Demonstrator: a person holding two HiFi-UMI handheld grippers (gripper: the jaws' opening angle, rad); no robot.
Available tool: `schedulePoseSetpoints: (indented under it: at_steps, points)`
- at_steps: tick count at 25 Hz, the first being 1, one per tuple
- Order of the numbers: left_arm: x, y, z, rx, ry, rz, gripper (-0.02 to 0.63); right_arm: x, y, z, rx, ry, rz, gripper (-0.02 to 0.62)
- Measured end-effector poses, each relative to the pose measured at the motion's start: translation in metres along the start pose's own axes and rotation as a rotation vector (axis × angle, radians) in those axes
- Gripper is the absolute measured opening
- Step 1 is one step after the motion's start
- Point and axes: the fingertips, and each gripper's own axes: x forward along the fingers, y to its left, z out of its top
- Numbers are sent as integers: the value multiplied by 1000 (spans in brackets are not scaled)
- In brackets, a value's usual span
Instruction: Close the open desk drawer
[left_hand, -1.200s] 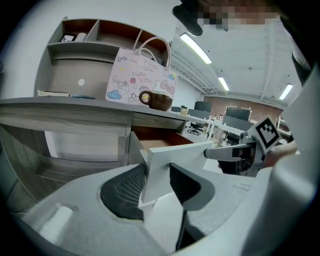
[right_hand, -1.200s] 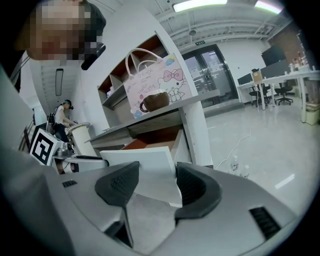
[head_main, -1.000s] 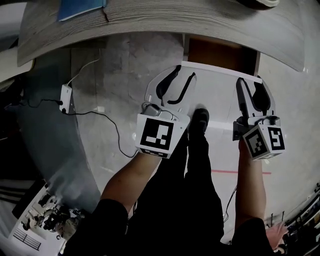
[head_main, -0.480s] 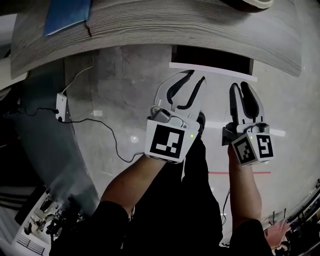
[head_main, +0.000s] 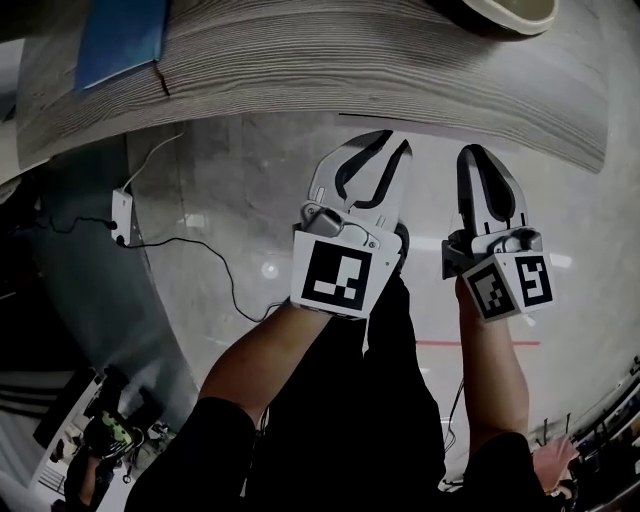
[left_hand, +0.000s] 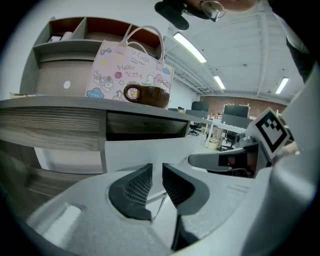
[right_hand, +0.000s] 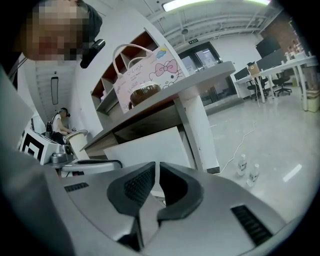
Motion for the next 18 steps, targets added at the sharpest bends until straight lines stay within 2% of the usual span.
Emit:
schedulePoseSetpoints:
  at_steps: [9, 10, 11, 18]
  points:
    - [33, 21, 18, -18, -9, 9, 60, 32, -14, 26, -10, -28, -18, 37]
    - [35, 22, 19, -19, -6, 5, 43, 34, -15, 28, -14, -31, -23, 30]
    - [37, 22, 19, -16, -2, -1, 23, 35, -15, 28, -19, -32, -26, 21]
    - [39, 26, 14, -25, 1, -4, 9, 39, -12, 23, -49, -37, -55, 21]
